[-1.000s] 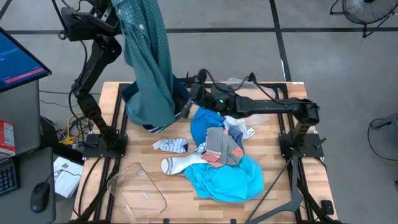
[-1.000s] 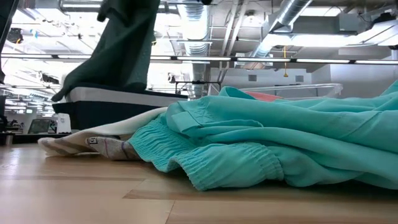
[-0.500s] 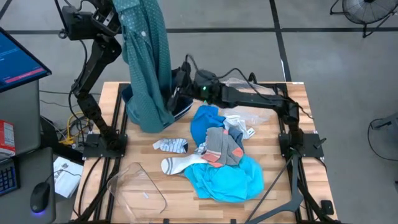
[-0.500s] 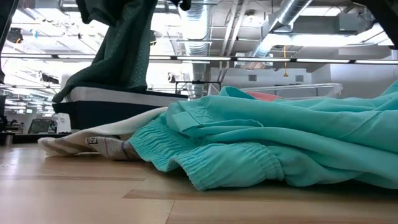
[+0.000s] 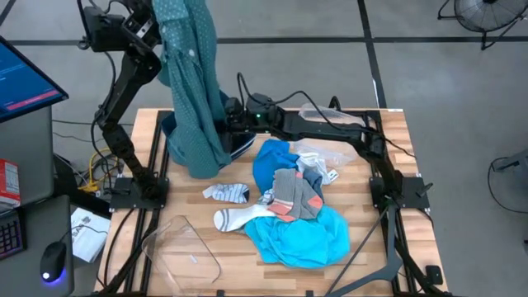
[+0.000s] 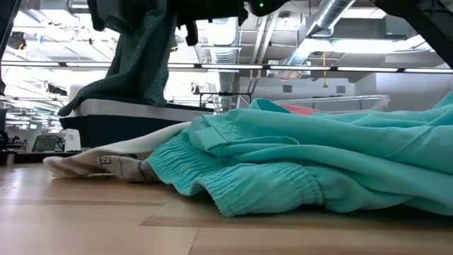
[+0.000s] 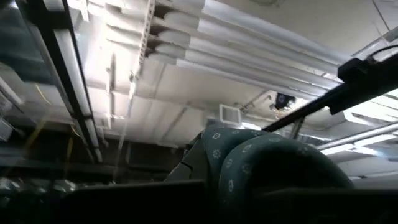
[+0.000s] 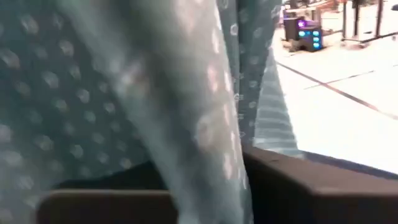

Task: Pick & Place Cloths
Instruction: Put the blue shirt into the blue bin

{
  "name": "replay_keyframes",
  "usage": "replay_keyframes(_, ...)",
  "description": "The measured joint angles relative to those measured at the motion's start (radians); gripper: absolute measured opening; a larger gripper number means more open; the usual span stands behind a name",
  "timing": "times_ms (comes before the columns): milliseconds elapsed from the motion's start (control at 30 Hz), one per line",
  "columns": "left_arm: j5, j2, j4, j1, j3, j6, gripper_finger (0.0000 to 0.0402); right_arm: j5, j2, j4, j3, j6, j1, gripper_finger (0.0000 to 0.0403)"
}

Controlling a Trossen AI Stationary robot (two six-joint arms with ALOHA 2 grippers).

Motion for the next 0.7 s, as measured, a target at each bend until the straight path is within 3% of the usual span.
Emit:
replay_keyframes(67, 0.075, -0.002, -0.03, 0.006, 0.0, -0.038, 0.0001, -0.005, -0.024, -0.007, -0.001, 0.015, -0.015, 0.0017)
replay_keyframes(167, 0.268, -0.014, -0.15, 0.035, 0.0, -0.035, 0.0001, -0.002, -0.07, -0.031, 0.014, 0.019, -0.063, 0.0007)
replay_keyframes(267, 0.42, -0.032, -0.396, 0.072, 0.0, 0.081, 0.0001, 0.01, -0.113, -0.07, 0.043, 0.018, -0.112, 0.0005)
replay_keyframes(333, 0.438, -0.054, -0.605, 0.102, -0.017, 0.228, 0.0001, 0.013, -0.139, -0.114, 0.049, 0.018, -0.14, 0.0005)
replay_keyframes(433, 0.355, -0.102, -0.913, 0.162, -0.071, 0.494, 0.0001, 0.055, -0.159, -0.193, 0.048, 0.01, -0.174, 0.0003)
replay_keyframes(533, 0.159, -0.17, -1.157, 0.226, -0.158, 0.707, 0.0001, 0.071, -0.165, -0.225, 0.047, -0.007, -0.203, 0.0002)
replay_keyframes(700, -0.141, -0.284, -1.272, 0.274, -0.411, 0.888, 0.0001, 0.068, -0.162, -0.224, 0.047, -0.002, -0.219, 0.0001)
